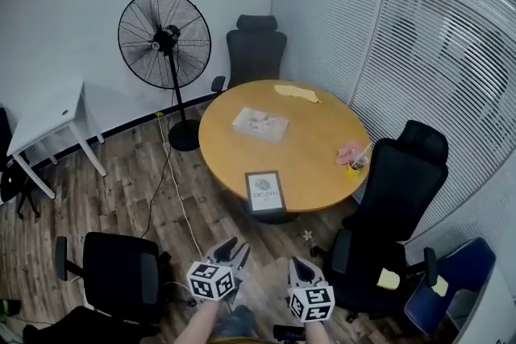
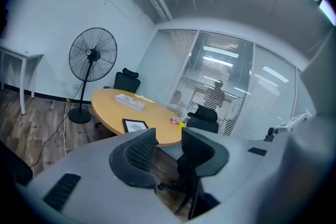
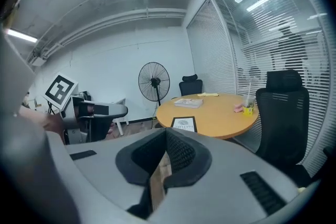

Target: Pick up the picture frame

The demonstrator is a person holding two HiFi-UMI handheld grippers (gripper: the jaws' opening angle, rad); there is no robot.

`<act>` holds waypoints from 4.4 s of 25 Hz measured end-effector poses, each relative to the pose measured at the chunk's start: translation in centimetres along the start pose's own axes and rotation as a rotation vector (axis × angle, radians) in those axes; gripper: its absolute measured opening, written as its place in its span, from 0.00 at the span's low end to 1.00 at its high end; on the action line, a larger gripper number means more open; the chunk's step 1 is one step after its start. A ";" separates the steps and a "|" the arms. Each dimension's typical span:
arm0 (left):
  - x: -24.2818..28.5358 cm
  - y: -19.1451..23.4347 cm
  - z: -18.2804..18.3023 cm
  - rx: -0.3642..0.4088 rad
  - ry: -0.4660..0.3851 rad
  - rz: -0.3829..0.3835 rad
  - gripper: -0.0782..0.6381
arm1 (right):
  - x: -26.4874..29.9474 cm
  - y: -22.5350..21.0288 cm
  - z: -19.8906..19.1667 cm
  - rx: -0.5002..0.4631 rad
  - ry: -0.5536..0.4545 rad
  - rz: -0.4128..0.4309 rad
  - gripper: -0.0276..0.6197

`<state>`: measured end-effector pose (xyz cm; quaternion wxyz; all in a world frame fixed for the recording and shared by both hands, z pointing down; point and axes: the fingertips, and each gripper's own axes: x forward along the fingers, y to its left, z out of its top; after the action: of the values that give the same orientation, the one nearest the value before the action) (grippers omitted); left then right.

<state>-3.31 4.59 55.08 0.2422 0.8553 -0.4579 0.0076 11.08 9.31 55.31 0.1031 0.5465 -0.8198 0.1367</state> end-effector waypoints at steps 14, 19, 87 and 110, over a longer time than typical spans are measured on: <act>11.3 10.6 5.7 -0.060 0.052 -0.018 0.36 | 14.8 -2.1 6.7 0.004 -0.009 -0.023 0.06; 13.1 11.7 6.3 -0.077 0.062 -0.026 0.36 | 15.6 -3.7 8.0 0.014 -0.030 -0.053 0.06; 27.6 15.3 -11.5 -0.765 0.578 -0.164 0.32 | 27.6 -14.6 -3.1 0.022 0.365 0.028 0.06; 27.3 14.1 -9.6 -0.789 0.557 -0.168 0.23 | 25.9 -14.4 -1.9 0.020 0.318 0.004 0.06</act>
<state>3.45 -19.15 75.66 0.6609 0.6978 -0.2729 0.0427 14.56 -17.76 66.95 0.2261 0.5171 -0.7929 0.2299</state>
